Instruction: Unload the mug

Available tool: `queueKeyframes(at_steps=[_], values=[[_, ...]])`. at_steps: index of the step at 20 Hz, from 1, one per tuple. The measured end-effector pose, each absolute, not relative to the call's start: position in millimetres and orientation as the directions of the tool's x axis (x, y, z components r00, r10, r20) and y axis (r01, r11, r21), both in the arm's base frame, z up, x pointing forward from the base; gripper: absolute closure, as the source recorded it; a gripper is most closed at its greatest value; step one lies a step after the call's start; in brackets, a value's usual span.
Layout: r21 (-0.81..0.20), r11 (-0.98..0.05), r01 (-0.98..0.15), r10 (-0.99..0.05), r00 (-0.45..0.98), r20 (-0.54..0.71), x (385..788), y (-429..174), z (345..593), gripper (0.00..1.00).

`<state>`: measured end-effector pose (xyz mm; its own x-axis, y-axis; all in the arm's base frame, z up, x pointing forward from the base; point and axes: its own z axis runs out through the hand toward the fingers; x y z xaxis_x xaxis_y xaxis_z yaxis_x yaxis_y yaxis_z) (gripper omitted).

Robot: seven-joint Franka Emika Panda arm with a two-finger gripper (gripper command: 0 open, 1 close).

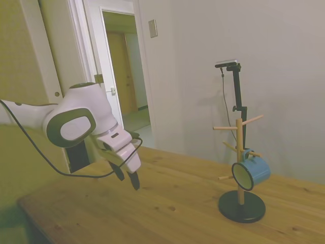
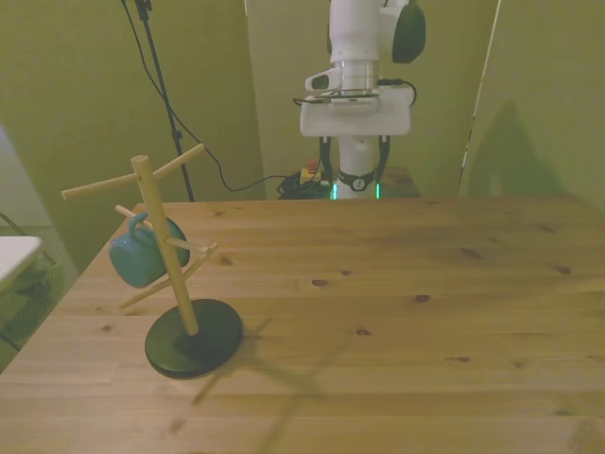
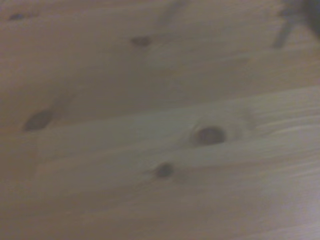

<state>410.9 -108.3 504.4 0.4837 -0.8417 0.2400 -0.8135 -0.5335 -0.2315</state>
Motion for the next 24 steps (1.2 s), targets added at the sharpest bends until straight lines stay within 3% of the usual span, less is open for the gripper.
queueKeyframes(at_steps=[4, 10, 19, 24], values=[[-0.283, -0.449, -0.847, -0.867, 0.337, 0.367, 408.9, -168.4, 511.1, 0.0], [-0.352, -0.317, -0.881, -0.899, 0.16, 0.408, 412.3, -254.5, 506.2, 0.0], [-0.404, -0.257, -0.878, -0.863, 0.02, 0.506, 425.5, -300.8, 495.0, 0.0], [-0.439, -0.248, -0.864, -0.86, -0.012, 0.509, 470.7, -331.3, 471.4, 0.0]])
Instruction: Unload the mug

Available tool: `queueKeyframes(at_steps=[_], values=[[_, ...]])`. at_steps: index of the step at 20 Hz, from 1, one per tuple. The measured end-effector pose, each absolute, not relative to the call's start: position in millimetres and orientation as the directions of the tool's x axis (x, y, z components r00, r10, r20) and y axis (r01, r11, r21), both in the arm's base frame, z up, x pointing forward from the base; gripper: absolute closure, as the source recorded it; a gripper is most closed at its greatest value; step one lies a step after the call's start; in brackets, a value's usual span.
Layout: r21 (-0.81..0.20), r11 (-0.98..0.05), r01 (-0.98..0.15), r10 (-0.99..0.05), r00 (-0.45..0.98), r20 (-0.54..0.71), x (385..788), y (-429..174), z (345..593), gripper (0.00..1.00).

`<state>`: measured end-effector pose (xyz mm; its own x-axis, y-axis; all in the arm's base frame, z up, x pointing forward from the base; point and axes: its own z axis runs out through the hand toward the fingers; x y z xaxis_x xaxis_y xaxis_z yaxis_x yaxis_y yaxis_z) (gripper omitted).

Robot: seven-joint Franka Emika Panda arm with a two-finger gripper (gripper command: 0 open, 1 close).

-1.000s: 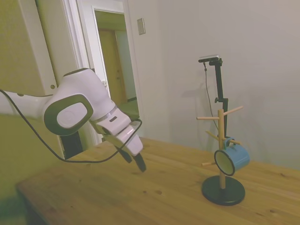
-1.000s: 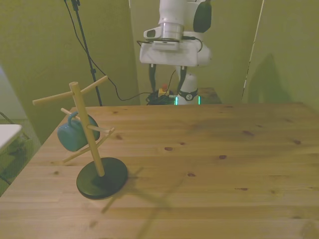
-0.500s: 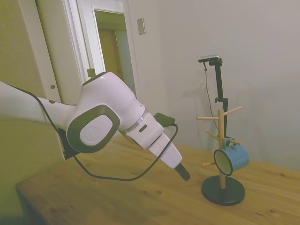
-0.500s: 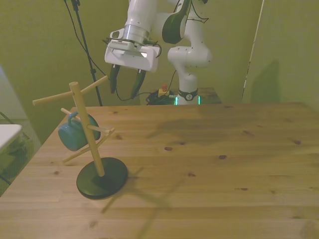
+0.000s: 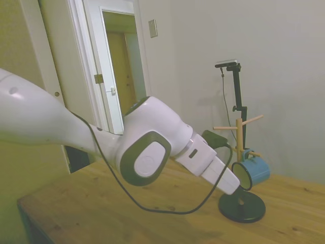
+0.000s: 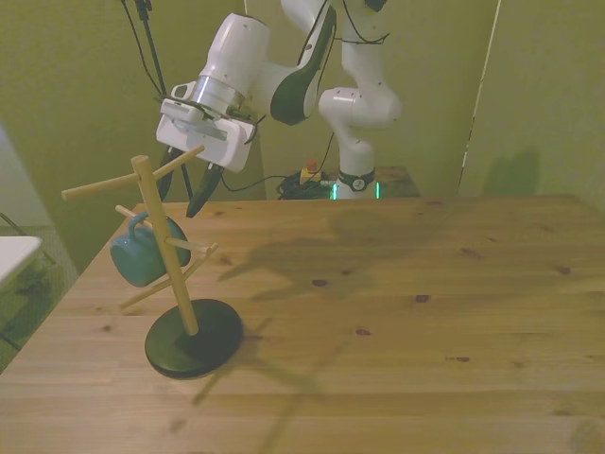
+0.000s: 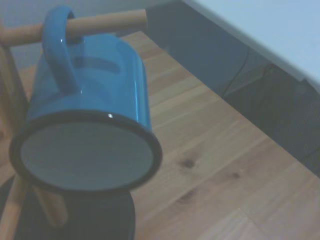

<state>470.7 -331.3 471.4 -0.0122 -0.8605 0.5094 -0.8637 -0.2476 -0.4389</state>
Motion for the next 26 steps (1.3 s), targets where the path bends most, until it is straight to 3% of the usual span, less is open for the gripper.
queueKeyframes(at_steps=[12, 19, 20, 26], values=[[-0.468, -0.271, -0.841, -0.851, -0.017, 0.524, 526.6, -352.9, 460.9, 0.0], [-0.491, -0.306, -0.815, -0.81, -0.048, 0.585, 522.4, -367.5, 464.2, 0.0], [-0.491, -0.308, -0.815, -0.804, -0.053, 0.593, 521.2, -369.2, 464.7, 1.0], [-0.487, -0.305, -0.819, -0.796, -0.062, 0.602, 524.5, -371.6, 459.8, 1.0]])
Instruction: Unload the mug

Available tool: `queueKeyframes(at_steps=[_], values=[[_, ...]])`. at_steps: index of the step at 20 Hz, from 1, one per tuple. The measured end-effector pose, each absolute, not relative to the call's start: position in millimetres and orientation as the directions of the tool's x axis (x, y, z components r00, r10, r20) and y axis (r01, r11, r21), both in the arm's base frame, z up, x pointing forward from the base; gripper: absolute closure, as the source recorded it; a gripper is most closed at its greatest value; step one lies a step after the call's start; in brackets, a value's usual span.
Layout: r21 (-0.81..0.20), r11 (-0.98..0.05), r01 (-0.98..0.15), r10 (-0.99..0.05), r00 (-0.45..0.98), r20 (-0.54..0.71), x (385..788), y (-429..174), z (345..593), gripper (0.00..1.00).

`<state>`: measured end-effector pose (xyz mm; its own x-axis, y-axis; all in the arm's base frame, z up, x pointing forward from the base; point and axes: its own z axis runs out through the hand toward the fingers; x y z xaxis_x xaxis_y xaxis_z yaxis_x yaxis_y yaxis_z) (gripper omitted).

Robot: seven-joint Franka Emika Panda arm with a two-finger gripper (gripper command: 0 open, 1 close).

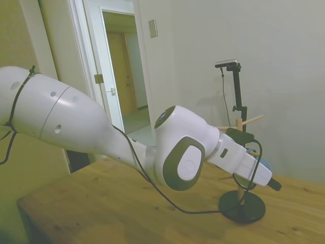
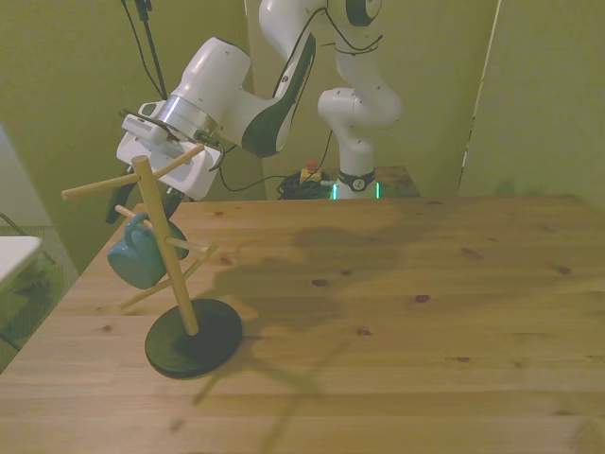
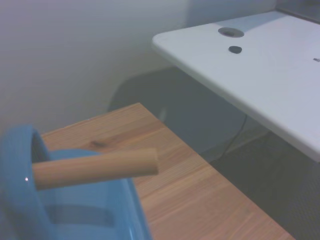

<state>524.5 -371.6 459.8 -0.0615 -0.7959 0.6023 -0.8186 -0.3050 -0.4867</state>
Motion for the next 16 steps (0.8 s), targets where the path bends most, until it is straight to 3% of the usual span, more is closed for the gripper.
queueKeyframes(at_steps=[16], values=[[-0.489, -0.314, -0.814, -0.8, -0.05, 0.597, 531.9, -362.3, 457.5, 1.0]])
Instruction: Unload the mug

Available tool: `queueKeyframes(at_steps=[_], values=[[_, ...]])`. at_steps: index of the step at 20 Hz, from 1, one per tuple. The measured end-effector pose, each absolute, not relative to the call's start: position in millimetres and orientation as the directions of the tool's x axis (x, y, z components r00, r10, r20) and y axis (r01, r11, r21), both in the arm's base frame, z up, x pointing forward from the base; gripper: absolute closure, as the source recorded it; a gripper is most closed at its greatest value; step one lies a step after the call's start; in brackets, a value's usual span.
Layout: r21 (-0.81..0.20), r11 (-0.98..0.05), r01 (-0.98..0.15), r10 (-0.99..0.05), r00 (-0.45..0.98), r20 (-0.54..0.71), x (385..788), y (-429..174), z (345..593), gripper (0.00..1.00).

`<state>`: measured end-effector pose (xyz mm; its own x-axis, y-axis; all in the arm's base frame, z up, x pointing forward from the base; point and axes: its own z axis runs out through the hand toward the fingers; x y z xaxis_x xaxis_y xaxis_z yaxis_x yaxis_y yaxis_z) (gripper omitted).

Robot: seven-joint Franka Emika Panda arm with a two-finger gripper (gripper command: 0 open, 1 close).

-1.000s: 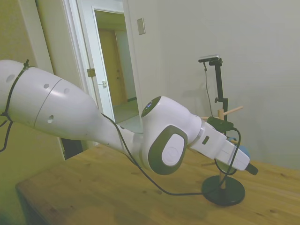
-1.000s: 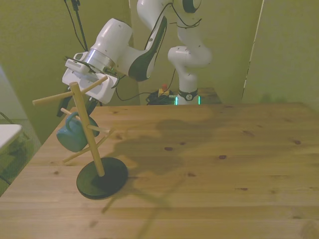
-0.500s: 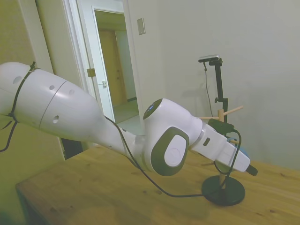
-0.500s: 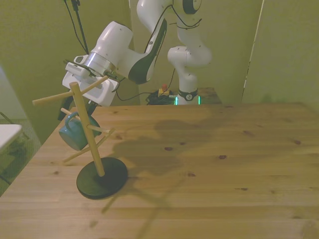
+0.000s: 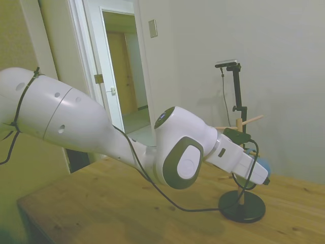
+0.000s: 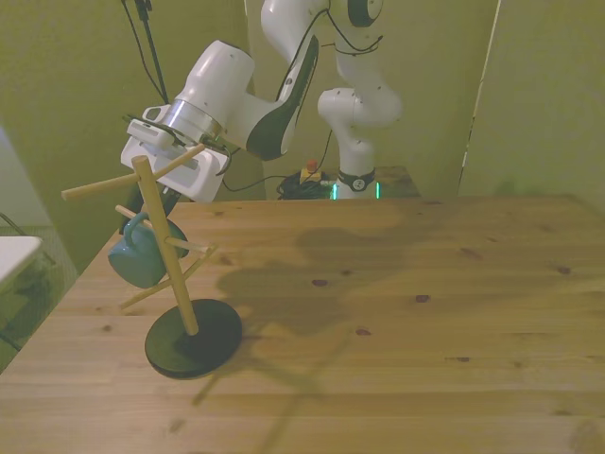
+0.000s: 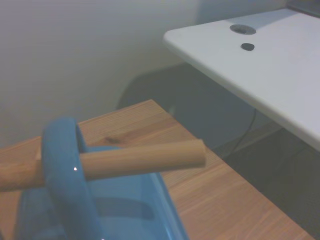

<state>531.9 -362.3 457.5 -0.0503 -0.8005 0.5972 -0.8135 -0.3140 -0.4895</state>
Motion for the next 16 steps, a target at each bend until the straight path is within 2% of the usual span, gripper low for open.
queueKeyframes(at_steps=[16], values=[[-0.504, -0.326, -0.8, -0.81, -0.038, 0.585, 532.4, -343.8, 463.6, 1.0]])
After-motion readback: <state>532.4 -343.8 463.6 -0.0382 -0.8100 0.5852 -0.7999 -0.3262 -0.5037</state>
